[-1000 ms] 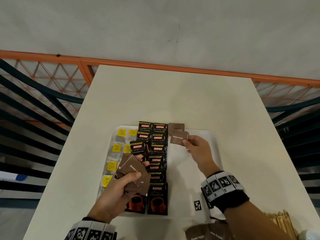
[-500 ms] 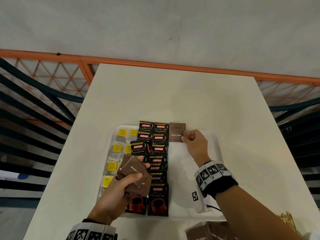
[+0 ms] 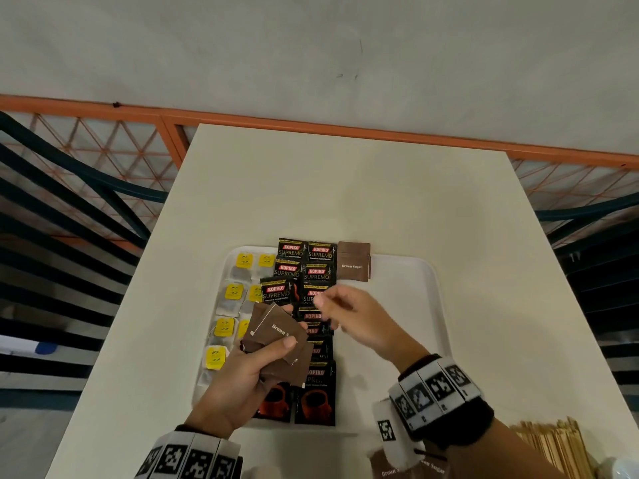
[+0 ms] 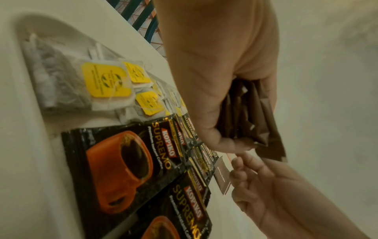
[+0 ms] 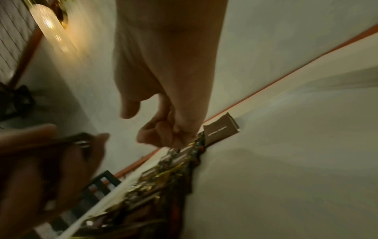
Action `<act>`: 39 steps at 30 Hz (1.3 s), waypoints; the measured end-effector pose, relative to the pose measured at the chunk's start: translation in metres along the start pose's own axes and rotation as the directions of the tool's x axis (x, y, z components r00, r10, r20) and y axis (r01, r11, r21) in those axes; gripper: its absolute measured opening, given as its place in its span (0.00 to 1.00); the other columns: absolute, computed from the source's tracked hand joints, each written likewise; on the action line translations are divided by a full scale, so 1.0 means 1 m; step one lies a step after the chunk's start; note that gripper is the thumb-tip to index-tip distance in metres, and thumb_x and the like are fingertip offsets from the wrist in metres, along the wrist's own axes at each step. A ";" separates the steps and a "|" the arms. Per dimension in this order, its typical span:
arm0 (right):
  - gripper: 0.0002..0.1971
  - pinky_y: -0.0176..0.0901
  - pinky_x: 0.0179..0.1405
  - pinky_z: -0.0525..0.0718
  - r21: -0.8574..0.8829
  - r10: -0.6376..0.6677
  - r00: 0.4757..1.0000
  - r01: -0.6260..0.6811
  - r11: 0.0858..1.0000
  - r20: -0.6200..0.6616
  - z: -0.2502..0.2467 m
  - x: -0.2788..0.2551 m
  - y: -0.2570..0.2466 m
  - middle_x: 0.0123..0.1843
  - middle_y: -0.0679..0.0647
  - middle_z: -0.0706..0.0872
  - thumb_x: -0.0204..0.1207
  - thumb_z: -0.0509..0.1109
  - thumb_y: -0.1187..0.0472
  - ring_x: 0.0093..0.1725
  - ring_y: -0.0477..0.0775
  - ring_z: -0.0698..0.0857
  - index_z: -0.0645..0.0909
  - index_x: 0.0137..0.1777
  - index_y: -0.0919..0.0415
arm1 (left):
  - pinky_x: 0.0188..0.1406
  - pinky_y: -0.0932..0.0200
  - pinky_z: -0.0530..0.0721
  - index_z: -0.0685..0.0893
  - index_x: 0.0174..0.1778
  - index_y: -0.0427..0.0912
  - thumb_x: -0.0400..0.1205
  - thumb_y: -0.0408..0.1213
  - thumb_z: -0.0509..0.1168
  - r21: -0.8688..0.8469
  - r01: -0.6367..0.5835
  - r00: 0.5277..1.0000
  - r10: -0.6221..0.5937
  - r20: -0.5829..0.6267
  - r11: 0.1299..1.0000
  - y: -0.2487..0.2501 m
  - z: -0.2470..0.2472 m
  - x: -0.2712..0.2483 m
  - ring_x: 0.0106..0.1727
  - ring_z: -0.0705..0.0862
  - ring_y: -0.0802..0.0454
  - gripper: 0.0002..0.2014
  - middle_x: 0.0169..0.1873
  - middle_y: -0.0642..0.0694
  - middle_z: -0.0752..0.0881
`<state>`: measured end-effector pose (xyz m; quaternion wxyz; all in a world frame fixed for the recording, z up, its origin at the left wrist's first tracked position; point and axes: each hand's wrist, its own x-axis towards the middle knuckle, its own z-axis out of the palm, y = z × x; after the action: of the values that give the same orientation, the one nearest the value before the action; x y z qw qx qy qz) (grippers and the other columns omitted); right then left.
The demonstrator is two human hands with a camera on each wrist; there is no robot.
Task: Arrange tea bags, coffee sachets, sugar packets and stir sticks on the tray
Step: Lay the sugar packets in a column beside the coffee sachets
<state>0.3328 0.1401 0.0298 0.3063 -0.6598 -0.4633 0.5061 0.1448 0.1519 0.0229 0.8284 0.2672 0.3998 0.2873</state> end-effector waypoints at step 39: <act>0.09 0.29 0.28 0.83 0.392 0.245 0.881 -0.076 0.917 -0.404 -0.031 0.017 0.045 0.36 0.55 0.84 0.78 0.66 0.71 0.32 0.48 0.81 0.82 0.56 0.68 | 0.27 0.58 0.87 0.86 0.53 0.42 0.75 0.25 0.56 -0.123 0.057 0.998 -0.056 0.011 0.991 -0.006 -0.005 -0.004 0.37 0.90 0.49 0.17 0.41 0.41 0.91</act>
<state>0.3769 0.1404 -0.0069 0.4773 -0.7261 -0.2215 0.4426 0.1404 0.1460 0.0188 0.8526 0.2051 0.3856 0.2868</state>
